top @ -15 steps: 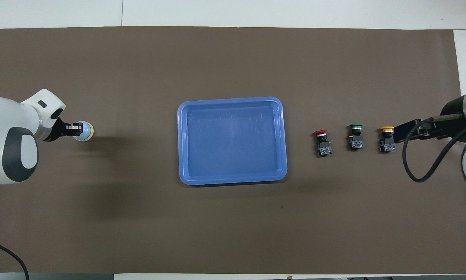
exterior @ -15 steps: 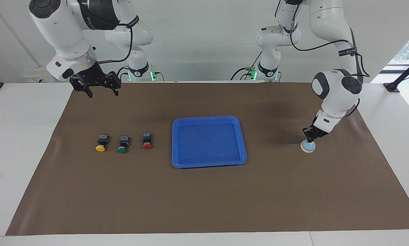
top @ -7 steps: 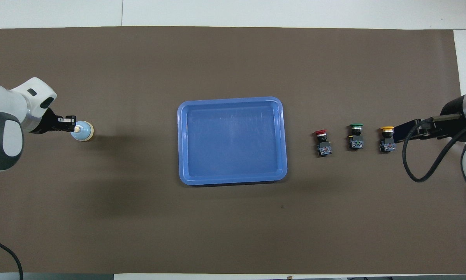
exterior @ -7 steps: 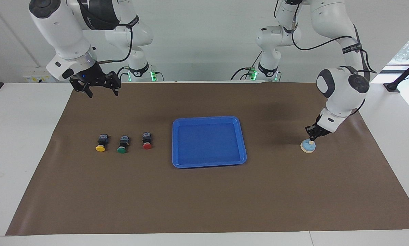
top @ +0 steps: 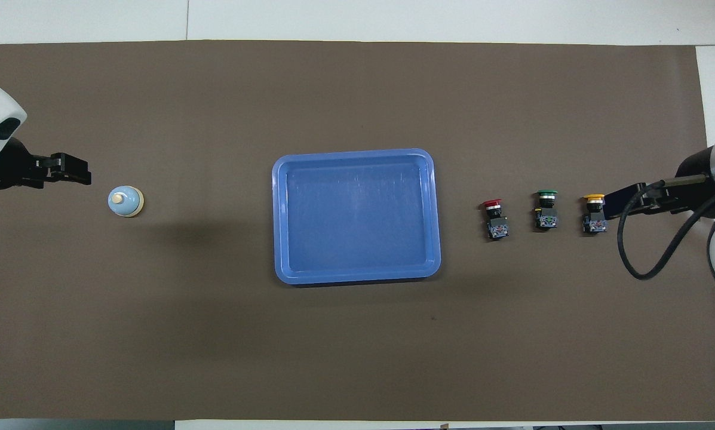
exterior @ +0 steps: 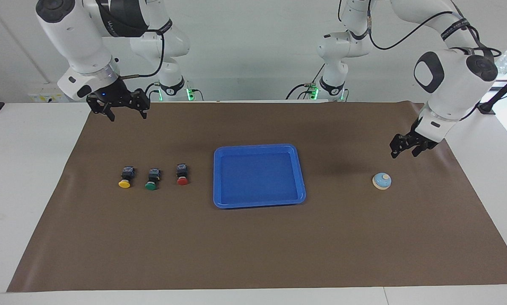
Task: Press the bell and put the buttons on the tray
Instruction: 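Lift the left gripper back from the bell and hold still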
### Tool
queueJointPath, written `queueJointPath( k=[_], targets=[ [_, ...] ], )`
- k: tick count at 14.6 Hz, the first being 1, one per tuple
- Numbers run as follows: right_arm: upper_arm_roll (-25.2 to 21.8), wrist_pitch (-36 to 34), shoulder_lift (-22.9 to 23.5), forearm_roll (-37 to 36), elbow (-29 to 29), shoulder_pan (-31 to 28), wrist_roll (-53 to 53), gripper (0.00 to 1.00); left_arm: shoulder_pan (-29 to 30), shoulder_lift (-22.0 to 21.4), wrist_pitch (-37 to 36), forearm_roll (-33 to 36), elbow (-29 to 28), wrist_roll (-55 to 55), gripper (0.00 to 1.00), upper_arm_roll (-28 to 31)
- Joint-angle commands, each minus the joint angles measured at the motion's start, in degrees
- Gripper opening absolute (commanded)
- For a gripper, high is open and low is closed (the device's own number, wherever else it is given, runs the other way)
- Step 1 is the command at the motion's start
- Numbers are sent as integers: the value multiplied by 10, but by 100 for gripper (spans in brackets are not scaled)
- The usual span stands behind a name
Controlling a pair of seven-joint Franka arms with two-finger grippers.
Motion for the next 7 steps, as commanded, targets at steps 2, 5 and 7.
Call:
queueJointPath(
  k=[2,5,7],
  targets=[
    [4,-8,-2,-2,2,-9,-8,100,-2,-44,-40,5,-2,-6,100,-1],
    [4,-8,-2,-2,2,-9,-9,100,-4,-46,-94,4,8,-7,100,-2],
    [4,-8,-2,-2,2,-9,-8,100,-9,-50,-109,1,13,-6,100,-2]
  ],
)
